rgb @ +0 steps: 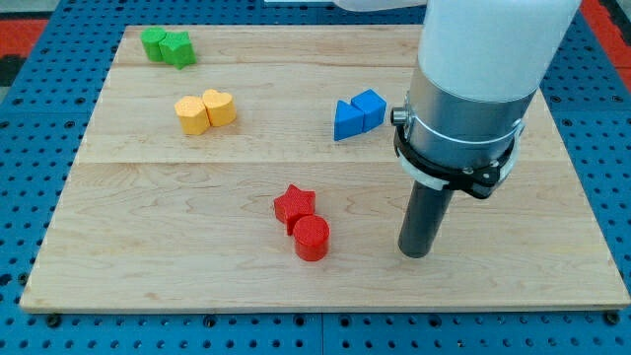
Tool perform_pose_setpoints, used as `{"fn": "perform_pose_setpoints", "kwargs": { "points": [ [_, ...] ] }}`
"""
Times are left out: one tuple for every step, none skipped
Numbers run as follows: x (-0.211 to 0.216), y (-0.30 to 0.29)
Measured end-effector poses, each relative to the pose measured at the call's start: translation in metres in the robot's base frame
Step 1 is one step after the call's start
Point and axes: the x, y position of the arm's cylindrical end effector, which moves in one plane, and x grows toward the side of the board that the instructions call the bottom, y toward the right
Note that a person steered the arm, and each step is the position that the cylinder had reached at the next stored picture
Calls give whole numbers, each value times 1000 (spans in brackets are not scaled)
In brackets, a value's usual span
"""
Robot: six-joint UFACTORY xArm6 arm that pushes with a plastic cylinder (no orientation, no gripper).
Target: Place your arm at the bottom center of the board
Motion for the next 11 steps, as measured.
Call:
{"fn": "perform_pose_setpoints", "kwargs": {
  "points": [
    [1,0],
    [1,0],
    [5,0],
    [19,0],
    [33,0],
    [44,0],
    [59,0],
    [59,-11],
    [52,-74],
    [33,-95],
    [12,-93]
  ]
}}
